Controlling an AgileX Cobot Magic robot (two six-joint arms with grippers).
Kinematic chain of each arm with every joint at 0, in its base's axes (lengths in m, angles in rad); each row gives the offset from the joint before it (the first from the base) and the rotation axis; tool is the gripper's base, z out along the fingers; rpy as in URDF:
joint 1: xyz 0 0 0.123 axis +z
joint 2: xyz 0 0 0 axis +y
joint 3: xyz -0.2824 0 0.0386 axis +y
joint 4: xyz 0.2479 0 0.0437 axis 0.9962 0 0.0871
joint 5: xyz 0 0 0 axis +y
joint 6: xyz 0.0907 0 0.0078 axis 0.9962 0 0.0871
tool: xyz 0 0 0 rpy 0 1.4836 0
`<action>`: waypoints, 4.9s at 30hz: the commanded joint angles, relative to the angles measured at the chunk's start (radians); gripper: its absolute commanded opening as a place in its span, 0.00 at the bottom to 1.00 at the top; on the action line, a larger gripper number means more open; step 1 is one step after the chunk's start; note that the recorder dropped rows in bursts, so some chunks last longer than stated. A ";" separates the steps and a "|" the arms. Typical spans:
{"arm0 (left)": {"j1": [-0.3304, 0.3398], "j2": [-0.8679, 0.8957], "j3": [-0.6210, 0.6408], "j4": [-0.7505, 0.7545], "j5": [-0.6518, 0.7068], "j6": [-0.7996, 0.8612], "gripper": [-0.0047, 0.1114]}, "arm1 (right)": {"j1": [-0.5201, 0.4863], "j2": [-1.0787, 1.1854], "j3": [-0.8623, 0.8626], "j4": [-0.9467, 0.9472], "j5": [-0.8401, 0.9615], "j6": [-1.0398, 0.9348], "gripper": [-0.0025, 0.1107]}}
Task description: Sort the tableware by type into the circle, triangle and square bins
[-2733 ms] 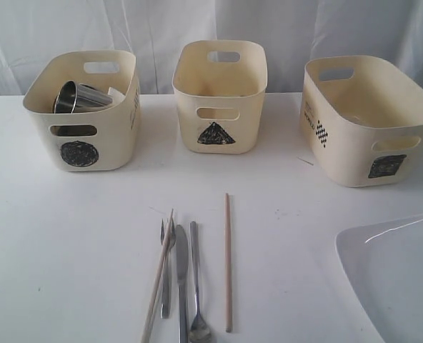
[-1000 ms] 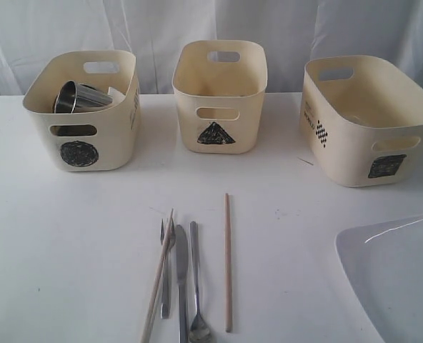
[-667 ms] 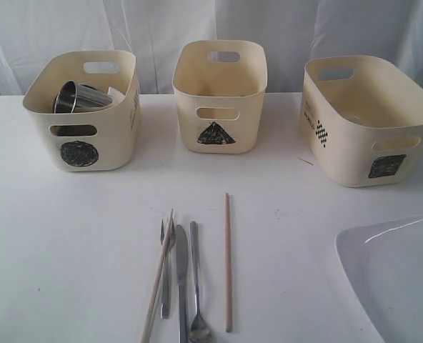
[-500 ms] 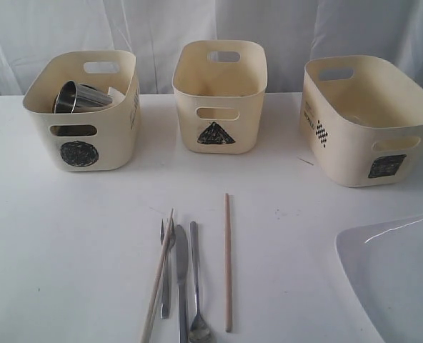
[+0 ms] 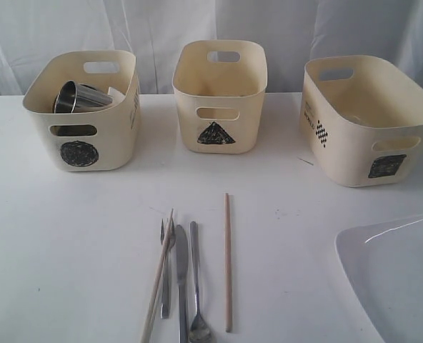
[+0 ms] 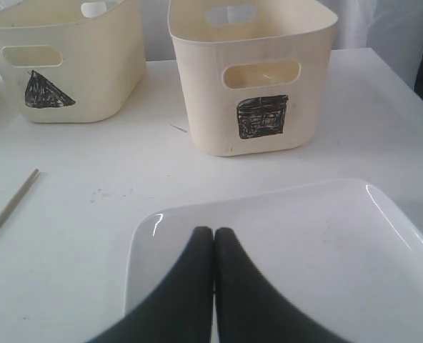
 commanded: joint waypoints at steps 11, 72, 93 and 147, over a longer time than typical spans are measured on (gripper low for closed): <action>-0.005 -0.004 0.003 0.002 -0.001 -0.009 0.04 | -0.005 -0.005 0.000 0.000 -0.002 0.000 0.02; -0.003 -0.004 0.003 0.008 -0.003 -0.009 0.04 | 0.445 1.272 -1.047 -0.333 0.571 0.228 0.02; -0.003 -0.004 0.003 0.008 -0.003 -0.009 0.04 | 0.910 1.723 -1.228 0.039 0.314 0.233 0.02; -0.003 -0.004 0.003 0.008 -0.003 -0.009 0.04 | 0.910 1.958 -1.316 -0.244 0.407 0.397 0.04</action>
